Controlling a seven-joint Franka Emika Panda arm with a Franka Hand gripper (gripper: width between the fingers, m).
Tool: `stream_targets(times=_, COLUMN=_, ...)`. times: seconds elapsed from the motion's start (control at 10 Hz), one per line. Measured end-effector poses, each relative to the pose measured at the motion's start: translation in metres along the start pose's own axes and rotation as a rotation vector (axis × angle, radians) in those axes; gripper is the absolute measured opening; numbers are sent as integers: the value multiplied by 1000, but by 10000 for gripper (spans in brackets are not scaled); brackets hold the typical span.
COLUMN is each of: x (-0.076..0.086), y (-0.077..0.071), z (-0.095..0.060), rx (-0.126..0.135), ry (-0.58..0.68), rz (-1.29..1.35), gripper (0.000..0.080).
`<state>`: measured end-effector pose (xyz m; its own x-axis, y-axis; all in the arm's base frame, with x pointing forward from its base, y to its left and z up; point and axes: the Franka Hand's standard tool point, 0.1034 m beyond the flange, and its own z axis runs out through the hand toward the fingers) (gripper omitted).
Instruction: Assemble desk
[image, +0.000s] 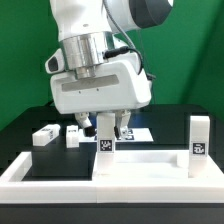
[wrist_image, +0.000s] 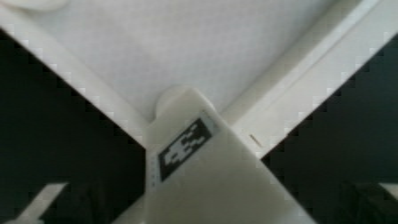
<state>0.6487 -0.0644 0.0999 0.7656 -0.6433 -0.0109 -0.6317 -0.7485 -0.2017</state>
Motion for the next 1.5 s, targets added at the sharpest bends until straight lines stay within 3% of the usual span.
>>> stream_targets(times=0.1, x=-2, y=-2, z=-5, rx=-34, ry=-18, rz=-291, gripper=649)
stream_targets(times=0.4, x=-2, y=-5, z=-5, rx=-35, ry=-28, rz=-273, gripper=626)
stream_targets(times=0.6, x=-1, y=-3, z=-5, rx=-40, ry=-25, rz=-148, gripper=308)
stream_targets(times=0.9, x=0, y=0, z=-4, rx=-47, ry=-21, rz=35, gripper=303)
stream_targets(times=1.1, x=-1, y=-3, z=-2, rx=-53, ry=-49, rz=502, gripper=303)
stream_targets(times=1.3, x=5, y=0, z=-3, rx=-13, ry=-77, rz=823, gripper=298)
stream_targets(times=1.5, x=4, y=0, z=-2, rx=-14, ry=-78, rz=844, gripper=298)
